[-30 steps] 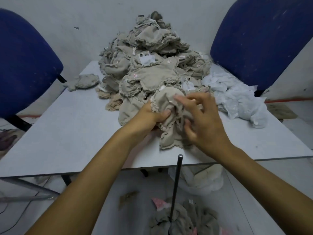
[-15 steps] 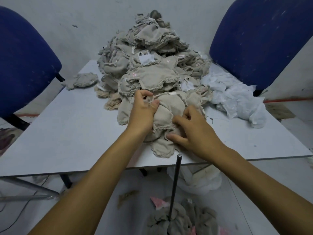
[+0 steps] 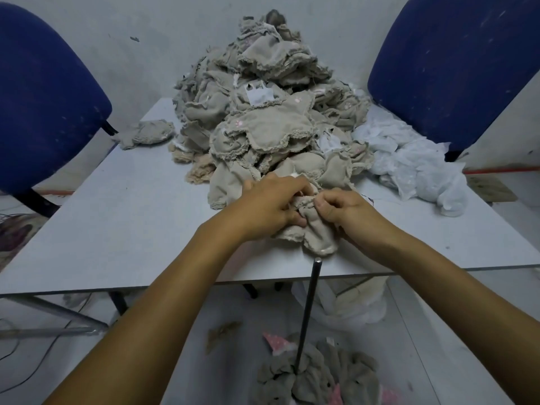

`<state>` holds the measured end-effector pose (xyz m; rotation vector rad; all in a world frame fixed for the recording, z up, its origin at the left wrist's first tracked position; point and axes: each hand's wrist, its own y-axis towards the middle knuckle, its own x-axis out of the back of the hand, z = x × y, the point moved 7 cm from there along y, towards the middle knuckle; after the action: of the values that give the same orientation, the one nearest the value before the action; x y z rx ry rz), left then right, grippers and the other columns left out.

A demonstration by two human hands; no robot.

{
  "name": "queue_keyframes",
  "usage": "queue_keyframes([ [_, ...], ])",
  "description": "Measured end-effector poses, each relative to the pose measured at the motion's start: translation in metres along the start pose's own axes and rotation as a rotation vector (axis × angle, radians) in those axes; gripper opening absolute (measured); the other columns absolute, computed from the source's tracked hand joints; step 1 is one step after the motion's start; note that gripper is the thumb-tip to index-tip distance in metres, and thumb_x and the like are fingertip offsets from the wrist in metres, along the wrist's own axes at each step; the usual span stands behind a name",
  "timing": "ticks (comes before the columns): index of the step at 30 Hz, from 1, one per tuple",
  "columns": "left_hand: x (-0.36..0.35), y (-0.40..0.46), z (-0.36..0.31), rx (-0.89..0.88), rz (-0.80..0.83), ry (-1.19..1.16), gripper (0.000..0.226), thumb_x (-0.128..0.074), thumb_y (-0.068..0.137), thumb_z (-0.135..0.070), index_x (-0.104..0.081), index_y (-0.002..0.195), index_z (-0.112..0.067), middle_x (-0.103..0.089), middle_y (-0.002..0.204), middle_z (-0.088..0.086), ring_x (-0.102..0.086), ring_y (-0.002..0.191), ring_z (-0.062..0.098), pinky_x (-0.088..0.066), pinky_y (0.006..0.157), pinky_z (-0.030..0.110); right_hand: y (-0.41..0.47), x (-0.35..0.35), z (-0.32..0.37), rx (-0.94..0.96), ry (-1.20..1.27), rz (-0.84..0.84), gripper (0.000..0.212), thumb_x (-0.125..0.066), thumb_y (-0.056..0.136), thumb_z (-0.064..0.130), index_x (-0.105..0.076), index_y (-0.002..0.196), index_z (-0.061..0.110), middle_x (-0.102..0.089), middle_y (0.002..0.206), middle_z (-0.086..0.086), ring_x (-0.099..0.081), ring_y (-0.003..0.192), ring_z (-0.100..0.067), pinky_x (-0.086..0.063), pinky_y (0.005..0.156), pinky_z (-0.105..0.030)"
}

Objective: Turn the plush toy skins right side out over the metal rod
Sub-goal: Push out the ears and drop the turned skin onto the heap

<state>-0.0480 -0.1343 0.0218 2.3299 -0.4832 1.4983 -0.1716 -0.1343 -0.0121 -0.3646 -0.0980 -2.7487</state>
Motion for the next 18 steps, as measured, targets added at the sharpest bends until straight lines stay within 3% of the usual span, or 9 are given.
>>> queue_keyframes([
  [2,-0.002,0.001,0.002,0.000,0.033,-0.008,0.026,-0.070,0.090,-0.024,-0.064,0.115,-0.023,-0.053,0.103,-0.007,-0.043,0.109,0.018,-0.037,0.097,0.044,-0.004,-0.003,0.011,0.086,-0.151,0.091,0.039,-0.061,0.088,0.039,-0.060,0.077,0.001,-0.047,0.079,-0.004,-0.046,0.073,-0.013,-0.038,0.064,-0.025],
  [4,-0.001,0.001,0.003,-0.030,0.033,-0.067,0.007,-0.068,0.091,-0.020,-0.065,0.097,-0.018,-0.053,0.094,-0.002,-0.047,0.097,0.018,-0.039,0.086,0.038,-0.007,-0.007,0.013,0.108,-0.361,0.129,0.034,-0.074,0.076,0.046,-0.065,0.080,0.014,-0.052,0.089,-0.003,-0.052,0.082,-0.008,-0.042,0.071,-0.023],
  [7,0.002,-0.002,0.008,0.004,-0.015,-0.390,0.027,-0.061,0.097,-0.015,-0.055,0.070,-0.016,-0.051,0.076,-0.004,-0.049,0.069,0.007,-0.039,0.065,0.029,-0.006,-0.009,0.010,0.139,-0.483,0.073,0.025,-0.084,0.076,0.032,-0.070,0.087,0.014,-0.056,0.091,-0.008,-0.052,0.089,-0.013,-0.043,0.079,-0.031],
  [9,0.000,-0.006,0.010,0.046,-0.005,-0.661,0.034,-0.056,0.099,-0.016,-0.057,0.065,-0.017,-0.052,0.063,-0.011,-0.046,0.053,0.001,-0.038,0.053,0.019,-0.004,-0.010,0.011,0.165,-0.352,0.058,0.014,-0.079,0.080,0.012,-0.072,0.089,0.003,-0.059,0.088,-0.017,-0.054,0.081,-0.015,-0.043,0.075,-0.033],
  [11,-0.002,-0.007,0.010,0.042,0.022,-0.760,0.029,-0.062,0.093,-0.030,-0.064,0.067,-0.018,-0.056,0.062,-0.011,-0.051,0.054,0.002,-0.042,0.055,0.016,-0.002,-0.001,0.007,0.100,-0.146,0.000,0.011,-0.072,0.083,-0.002,-0.071,0.094,-0.003,-0.059,0.098,-0.027,-0.057,0.082,-0.022,-0.047,0.077,-0.035],
  [14,-0.009,-0.005,0.008,0.001,0.117,-0.520,0.020,-0.082,0.073,-0.043,-0.073,0.082,-0.028,-0.063,0.080,-0.014,-0.063,0.074,0.005,-0.050,0.069,0.022,0.002,0.002,-0.005,-0.002,0.027,-0.034,0.021,-0.062,0.084,-0.010,-0.072,0.097,0.003,-0.068,0.099,-0.020,-0.062,0.088,-0.025,-0.048,0.083,-0.041],
  [16,-0.013,-0.005,0.010,0.011,0.156,-0.443,0.019,-0.085,0.072,-0.035,-0.071,0.085,-0.033,-0.065,0.080,-0.017,-0.063,0.072,0.004,-0.050,0.064,0.021,0.003,-0.002,-0.008,-0.021,0.053,-0.011,0.029,-0.057,0.086,-0.011,-0.073,0.095,0.011,-0.072,0.093,-0.009,-0.065,0.089,-0.021,-0.049,0.086,-0.039],
  [18,-0.011,-0.005,0.012,0.009,0.136,-0.482,0.016,-0.079,0.077,-0.020,-0.067,0.085,-0.027,-0.064,0.070,-0.014,-0.059,0.061,0.004,-0.047,0.055,0.019,0.002,-0.004,-0.008,-0.012,0.114,0.036,0.031,-0.054,0.092,-0.008,-0.072,0.094,0.018,-0.072,0.089,0.003,-0.066,0.087,-0.013,-0.050,0.085,-0.029],
])
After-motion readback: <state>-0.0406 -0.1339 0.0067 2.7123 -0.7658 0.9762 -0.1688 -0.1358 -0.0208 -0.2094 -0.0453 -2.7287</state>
